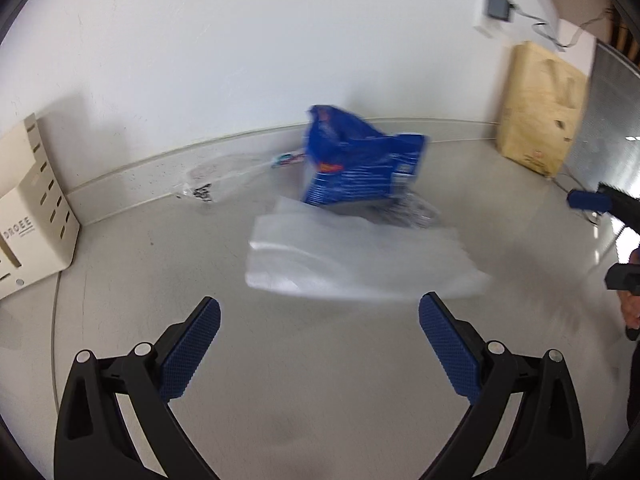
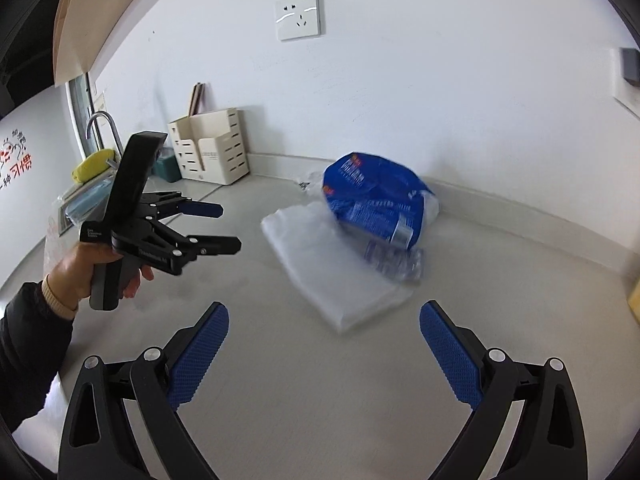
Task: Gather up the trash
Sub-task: 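Raise both open tools back up toward the blue snack bag, then close the right tool on the blue snack bag while the left tool grasps the white sheet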
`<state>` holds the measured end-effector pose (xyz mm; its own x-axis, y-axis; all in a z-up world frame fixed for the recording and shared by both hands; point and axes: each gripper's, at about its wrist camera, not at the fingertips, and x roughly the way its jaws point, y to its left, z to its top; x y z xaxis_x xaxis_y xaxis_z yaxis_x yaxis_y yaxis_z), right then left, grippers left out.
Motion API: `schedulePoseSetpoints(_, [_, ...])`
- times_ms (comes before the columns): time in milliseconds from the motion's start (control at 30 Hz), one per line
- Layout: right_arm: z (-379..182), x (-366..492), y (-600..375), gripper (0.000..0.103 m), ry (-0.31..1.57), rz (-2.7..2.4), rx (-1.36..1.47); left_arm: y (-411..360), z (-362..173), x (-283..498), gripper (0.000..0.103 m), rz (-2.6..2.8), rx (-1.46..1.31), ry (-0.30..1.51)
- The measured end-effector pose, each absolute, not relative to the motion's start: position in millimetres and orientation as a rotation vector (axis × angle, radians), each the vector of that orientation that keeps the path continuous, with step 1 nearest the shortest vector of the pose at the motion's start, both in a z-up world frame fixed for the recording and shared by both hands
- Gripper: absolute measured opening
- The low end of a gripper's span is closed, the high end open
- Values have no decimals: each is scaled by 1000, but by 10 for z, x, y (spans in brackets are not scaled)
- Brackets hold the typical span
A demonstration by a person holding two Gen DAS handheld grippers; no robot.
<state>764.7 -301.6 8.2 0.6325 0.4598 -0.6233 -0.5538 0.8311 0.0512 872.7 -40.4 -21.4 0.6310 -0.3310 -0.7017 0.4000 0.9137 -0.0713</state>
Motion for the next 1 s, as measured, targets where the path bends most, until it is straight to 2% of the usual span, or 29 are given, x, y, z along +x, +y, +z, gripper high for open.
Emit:
schedulePoseSetpoints(167, [11, 8295, -2903, 97, 666, 607, -165, -382, -337, 9152, 99, -382, 3, 806])
schedulePoseSetpoints(333, [-185, 8995, -2779, 97, 745, 575, -191, -399, -413, 9382, 99, -388, -39, 826])
schedulePoseSetpoints(567, [-396, 9485, -2835, 97, 780, 576, -103, -428, -585, 9503, 98, -361, -15, 891])
schedulePoseSetpoints(600, [-433, 9514, -2814, 97, 792, 565, -113, -440, -571, 9481, 92, -370, -15, 885])
schedulePoseSetpoints(633, [-476, 9541, -2794, 97, 810, 567, -126, -464, -565, 9464, 79, -390, -14, 888])
schedulePoseSetpoints(767, [-509, 9579, -2843, 96, 811, 595, -99, -561, -621, 9452, 52, -392, 25, 928])
schedulePoseSetpoints(800, [-505, 9579, -2859, 93, 808, 594, -95, -581, -640, 9452, 34, -397, 38, 937])
schedulePoseSetpoints(867, [-512, 9586, -2897, 78, 815, 612, -75, -588, -635, 9436, 22, -395, 48, 931])
schedulePoseSetpoints(900, [-532, 9599, -2894, 76, 830, 611, -70, -587, -634, 9431, 11, -410, 42, 935])
schedulePoseSetpoints(933, [-539, 9593, -2879, 71, 839, 606, -76, -590, -625, 9418, 5, -428, 42, 933])
schedulePoseSetpoints(967, [-553, 9592, -2877, 61, 842, 602, -85, -586, -630, 9416, 5, -433, 45, 931])
schedulePoseSetpoints(1000, [-558, 9592, -2880, 56, 843, 600, -88, -590, -633, 9409, 4, -439, 49, 932])
